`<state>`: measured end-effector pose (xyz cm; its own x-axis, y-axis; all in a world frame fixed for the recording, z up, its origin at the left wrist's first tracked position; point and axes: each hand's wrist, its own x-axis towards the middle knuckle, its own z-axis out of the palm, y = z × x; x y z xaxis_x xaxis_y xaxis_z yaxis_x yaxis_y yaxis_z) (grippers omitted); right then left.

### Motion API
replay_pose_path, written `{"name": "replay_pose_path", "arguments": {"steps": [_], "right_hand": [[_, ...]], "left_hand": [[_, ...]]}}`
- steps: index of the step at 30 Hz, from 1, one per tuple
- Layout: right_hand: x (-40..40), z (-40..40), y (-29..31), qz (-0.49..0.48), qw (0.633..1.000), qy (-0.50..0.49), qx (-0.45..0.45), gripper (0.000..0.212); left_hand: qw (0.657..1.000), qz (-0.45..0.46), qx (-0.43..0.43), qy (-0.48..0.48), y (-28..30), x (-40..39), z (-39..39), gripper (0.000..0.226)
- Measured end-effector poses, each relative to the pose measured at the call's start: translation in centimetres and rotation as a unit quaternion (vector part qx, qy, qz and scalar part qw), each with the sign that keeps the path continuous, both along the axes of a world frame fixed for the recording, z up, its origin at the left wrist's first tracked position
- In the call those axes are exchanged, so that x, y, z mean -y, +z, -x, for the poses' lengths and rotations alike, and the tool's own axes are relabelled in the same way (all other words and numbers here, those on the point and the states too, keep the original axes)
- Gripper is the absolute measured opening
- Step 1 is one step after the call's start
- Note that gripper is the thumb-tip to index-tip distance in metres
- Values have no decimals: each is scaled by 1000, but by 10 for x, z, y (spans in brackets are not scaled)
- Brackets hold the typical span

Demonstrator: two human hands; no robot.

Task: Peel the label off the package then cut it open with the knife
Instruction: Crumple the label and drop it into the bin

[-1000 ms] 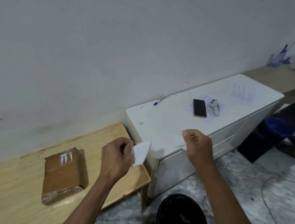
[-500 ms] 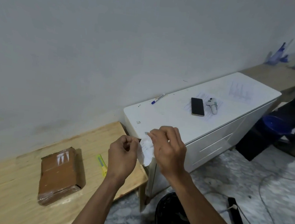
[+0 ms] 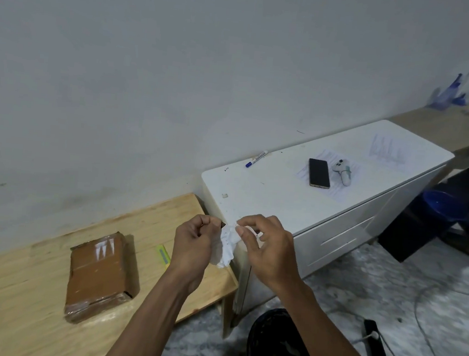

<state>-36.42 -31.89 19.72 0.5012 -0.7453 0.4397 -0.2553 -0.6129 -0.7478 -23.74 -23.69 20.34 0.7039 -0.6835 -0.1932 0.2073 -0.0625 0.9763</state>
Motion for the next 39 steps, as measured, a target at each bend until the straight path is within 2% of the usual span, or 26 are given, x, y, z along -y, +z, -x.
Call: {"name": "replay_pose_path", "arguments": {"steps": [3,5,8,10,13,15,21,24,27,30,33,36,39], "right_hand": [[4,0,3,-60,998,3,-11,2],[7,0,6,-142,989,19,20,4],[13,1,12,-313,943,83,73,21],[20,3,14,-391,911,123,31,32],[26,5,18,-438,883,165,-42,14],[27,7,21,-441,879,172,-50,4],[29,9,29,-442,872,202,-56,12],[29,8,29,-408,894,172,-73,13],[28,9,30,-350,925,131,-70,5],[31,9,28,-268,952,111,-102,17],[29,7,24,-205,955,120,-178,13],[30,11,19,-186,955,109,-203,8],[28,14,6,-191,965,77,-165,12]], "left_hand": [[999,13,31,-5,1,0,-2,16],[999,25,35,-18,1,-1,-3,15],[997,35,52,-39,4,-5,-5,16],[996,41,62,-57,6,-6,-6,15],[994,46,63,-77,9,-7,-9,14],[993,45,71,-88,9,-8,-10,13],[988,32,99,-111,7,-10,-11,15],[985,29,127,-113,8,-12,-10,12],[975,1,179,-129,8,-14,-16,7],[947,-53,281,-148,4,-10,-20,8],[907,-102,377,-158,2,-6,-16,7],[883,-140,411,-175,-1,-3,-16,12],[909,-141,366,-139,-5,0,-10,15]]}}
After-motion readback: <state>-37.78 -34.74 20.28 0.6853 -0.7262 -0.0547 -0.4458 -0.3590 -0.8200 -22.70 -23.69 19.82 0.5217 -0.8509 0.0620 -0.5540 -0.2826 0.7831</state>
